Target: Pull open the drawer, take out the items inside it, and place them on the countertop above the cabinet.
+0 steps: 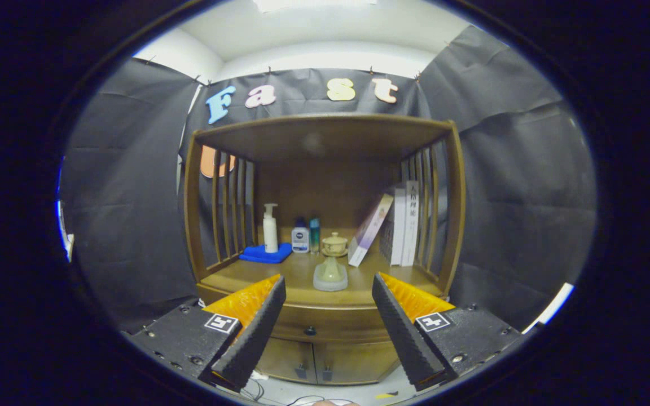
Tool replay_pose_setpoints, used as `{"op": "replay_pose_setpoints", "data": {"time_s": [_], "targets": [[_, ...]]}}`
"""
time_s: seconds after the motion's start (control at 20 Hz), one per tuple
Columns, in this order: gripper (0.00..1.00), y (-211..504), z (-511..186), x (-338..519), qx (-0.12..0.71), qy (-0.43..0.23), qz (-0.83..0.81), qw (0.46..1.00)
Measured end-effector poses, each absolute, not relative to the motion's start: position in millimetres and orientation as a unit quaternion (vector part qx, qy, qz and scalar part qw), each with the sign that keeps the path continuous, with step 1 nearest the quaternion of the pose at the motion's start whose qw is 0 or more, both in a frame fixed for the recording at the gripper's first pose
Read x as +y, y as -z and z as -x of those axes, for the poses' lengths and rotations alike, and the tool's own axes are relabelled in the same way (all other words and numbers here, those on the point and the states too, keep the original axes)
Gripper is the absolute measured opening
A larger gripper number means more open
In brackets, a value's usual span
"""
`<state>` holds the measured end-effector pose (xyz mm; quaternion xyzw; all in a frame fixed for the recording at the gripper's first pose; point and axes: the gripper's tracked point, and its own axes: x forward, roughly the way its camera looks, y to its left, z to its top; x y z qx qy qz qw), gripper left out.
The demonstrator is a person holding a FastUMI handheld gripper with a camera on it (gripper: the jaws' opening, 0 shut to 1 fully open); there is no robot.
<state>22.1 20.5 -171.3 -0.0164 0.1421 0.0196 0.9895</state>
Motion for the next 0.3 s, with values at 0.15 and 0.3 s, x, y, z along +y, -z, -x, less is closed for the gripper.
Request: {"op": "replay_pose_setpoints", "data": {"time_s": [0.15, 0.3], "targets": [[0.99, 135.1, 0.1, 21.7, 0.126, -0.024, 0.014, 0.992], [0.99, 101.9, 16.2, 21.8, 0.119, -0.033, 0.025, 0.992]]}}
